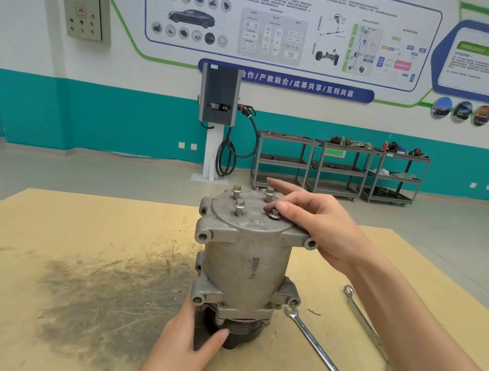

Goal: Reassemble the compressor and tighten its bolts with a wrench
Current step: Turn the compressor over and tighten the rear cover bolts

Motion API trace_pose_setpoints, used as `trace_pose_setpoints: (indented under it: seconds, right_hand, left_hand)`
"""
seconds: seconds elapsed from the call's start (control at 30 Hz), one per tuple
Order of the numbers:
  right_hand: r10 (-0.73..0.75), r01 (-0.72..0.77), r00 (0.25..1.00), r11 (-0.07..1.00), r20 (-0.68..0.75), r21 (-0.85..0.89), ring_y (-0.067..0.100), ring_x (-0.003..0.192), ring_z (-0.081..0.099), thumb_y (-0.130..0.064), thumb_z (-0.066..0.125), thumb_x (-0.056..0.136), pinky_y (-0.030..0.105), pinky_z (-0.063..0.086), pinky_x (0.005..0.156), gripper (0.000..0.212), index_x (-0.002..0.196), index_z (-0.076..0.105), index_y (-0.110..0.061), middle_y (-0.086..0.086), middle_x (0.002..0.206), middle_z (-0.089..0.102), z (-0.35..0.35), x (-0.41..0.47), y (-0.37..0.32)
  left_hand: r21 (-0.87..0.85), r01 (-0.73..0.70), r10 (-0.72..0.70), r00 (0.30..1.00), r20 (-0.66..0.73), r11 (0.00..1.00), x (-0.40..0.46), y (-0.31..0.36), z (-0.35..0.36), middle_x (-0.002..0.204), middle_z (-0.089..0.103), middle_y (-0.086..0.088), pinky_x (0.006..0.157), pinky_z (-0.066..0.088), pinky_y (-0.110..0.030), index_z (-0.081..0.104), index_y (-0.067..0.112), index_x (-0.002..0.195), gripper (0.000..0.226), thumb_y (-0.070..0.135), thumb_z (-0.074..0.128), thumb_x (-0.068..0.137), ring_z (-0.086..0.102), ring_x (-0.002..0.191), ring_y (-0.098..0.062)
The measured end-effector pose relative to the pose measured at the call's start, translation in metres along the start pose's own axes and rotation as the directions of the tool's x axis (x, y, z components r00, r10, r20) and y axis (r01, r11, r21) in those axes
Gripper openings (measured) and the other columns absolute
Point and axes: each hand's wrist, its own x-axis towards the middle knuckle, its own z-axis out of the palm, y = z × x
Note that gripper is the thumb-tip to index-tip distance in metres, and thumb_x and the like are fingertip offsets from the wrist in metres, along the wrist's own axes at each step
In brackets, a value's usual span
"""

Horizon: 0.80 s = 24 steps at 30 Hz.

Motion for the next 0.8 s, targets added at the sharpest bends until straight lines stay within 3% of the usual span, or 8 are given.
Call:
trace_pose_setpoints:
  seconds: [0.1, 0.17, 0.3, 0.47, 0.6, 0.67, 0.73, 0.8]
  right_hand:
    - [0.014, -0.013, 0.999, 0.999, 0.037, -0.029, 0.002, 0.12, 0.057, -0.032, 0.068, 0.072, 0.031, 0.045, 0.104, 0.015, 0.079, 0.08, -0.025, -0.017, 0.129, 0.062, -0.004, 0.005, -0.002]
    - [-0.005, 0.004, 1.0, 1.0, 0.013, 0.011, 0.005, 0.114, 0.063, -0.029, 0.068, 0.075, 0.026, 0.052, 0.095, 0.02, 0.092, 0.078, -0.023, -0.014, 0.12, 0.069, -0.007, 0.01, -0.002]
    - [0.062, -0.055, 0.997, 0.991, -0.05, 0.12, 0.01, 0.104, 0.068, -0.019, 0.062, 0.092, 0.028, 0.057, 0.088, 0.025, 0.115, 0.071, -0.02, -0.01, 0.109, 0.074, -0.006, 0.027, 0.002]
    - [0.114, -0.112, 0.994, 0.981, -0.004, 0.161, 0.011, 0.095, 0.071, -0.012, 0.062, 0.093, 0.021, 0.057, 0.07, 0.017, 0.104, 0.074, -0.009, -0.005, 0.111, 0.074, -0.001, 0.037, 0.005]
    - [0.113, -0.109, 0.993, 0.987, -0.029, 0.117, 0.018, 0.096, 0.071, -0.013, 0.069, 0.087, 0.025, 0.059, 0.072, 0.005, 0.086, 0.068, -0.008, 0.001, 0.107, 0.075, 0.0, 0.039, 0.004]
    - [0.089, -0.088, 0.994, 0.996, -0.07, 0.014, 0.022, 0.1, 0.07, -0.015, 0.074, 0.083, 0.027, 0.06, 0.075, 0.014, 0.078, 0.061, -0.012, 0.004, 0.106, 0.075, 0.002, 0.042, 0.003]
    - [0.07, -0.072, 0.995, 0.997, -0.073, -0.014, 0.022, 0.103, 0.069, -0.018, 0.074, 0.083, 0.027, 0.058, 0.081, 0.012, 0.085, 0.064, -0.013, 0.005, 0.107, 0.074, 0.001, 0.042, 0.005]
    - [0.061, -0.061, 0.998, 0.997, -0.001, 0.048, 0.017, 0.103, 0.069, -0.021, 0.066, 0.09, 0.025, 0.058, 0.081, 0.018, 0.105, 0.069, -0.011, 0.003, 0.112, 0.073, -0.001, 0.039, 0.007]
  left_hand:
    - [0.011, -0.011, 0.011, 1.0, -0.007, 1.0, -0.001, 0.0, 0.0, 0.112, 0.045, 0.045, 0.081, 0.029, 0.009, 0.011, 0.059, 0.132, 0.076, 0.045, 0.068, 0.084, 0.039, 0.096, 0.037]
    - [0.012, -0.019, 0.019, 1.0, -0.011, 1.0, -0.001, -0.001, 0.0, 0.113, 0.045, 0.045, 0.081, 0.03, 0.008, 0.012, 0.06, 0.13, 0.074, 0.044, 0.068, 0.084, 0.04, 0.098, 0.036]
    - [0.02, -0.012, 0.012, 1.0, -0.01, 1.0, -0.001, 0.0, 0.0, 0.115, 0.042, 0.046, 0.083, 0.03, 0.007, 0.012, 0.061, 0.128, 0.071, 0.047, 0.067, 0.084, 0.042, 0.1, 0.031]
    - [0.018, -0.021, 0.021, 1.0, -0.001, 1.0, 0.0, 0.0, -0.001, 0.117, 0.039, 0.05, 0.088, 0.028, 0.005, 0.003, 0.068, 0.127, 0.078, 0.05, 0.066, 0.084, 0.041, 0.103, 0.031]
    - [0.019, -0.022, 0.022, 1.0, -0.008, 1.0, -0.001, -0.002, 0.001, 0.108, 0.041, 0.056, 0.084, 0.029, 0.007, 0.009, 0.067, 0.126, 0.074, 0.051, 0.067, 0.082, 0.038, 0.103, 0.035]
    - [0.019, -0.024, 0.024, 1.0, -0.017, 1.0, -0.002, -0.003, 0.001, 0.107, 0.042, 0.056, 0.082, 0.03, 0.008, 0.013, 0.064, 0.128, 0.072, 0.05, 0.067, 0.083, 0.038, 0.103, 0.036]
    - [0.022, -0.032, 0.032, 0.999, -0.016, 0.999, -0.001, -0.003, 0.0, 0.106, 0.043, 0.059, 0.083, 0.03, 0.008, 0.014, 0.064, 0.128, 0.071, 0.05, 0.067, 0.083, 0.038, 0.104, 0.035]
    - [0.022, -0.036, 0.036, 0.999, -0.004, 0.999, -0.001, -0.001, 0.0, 0.108, 0.037, 0.064, 0.083, 0.029, 0.008, 0.011, 0.066, 0.128, 0.073, 0.05, 0.066, 0.083, 0.038, 0.104, 0.036]
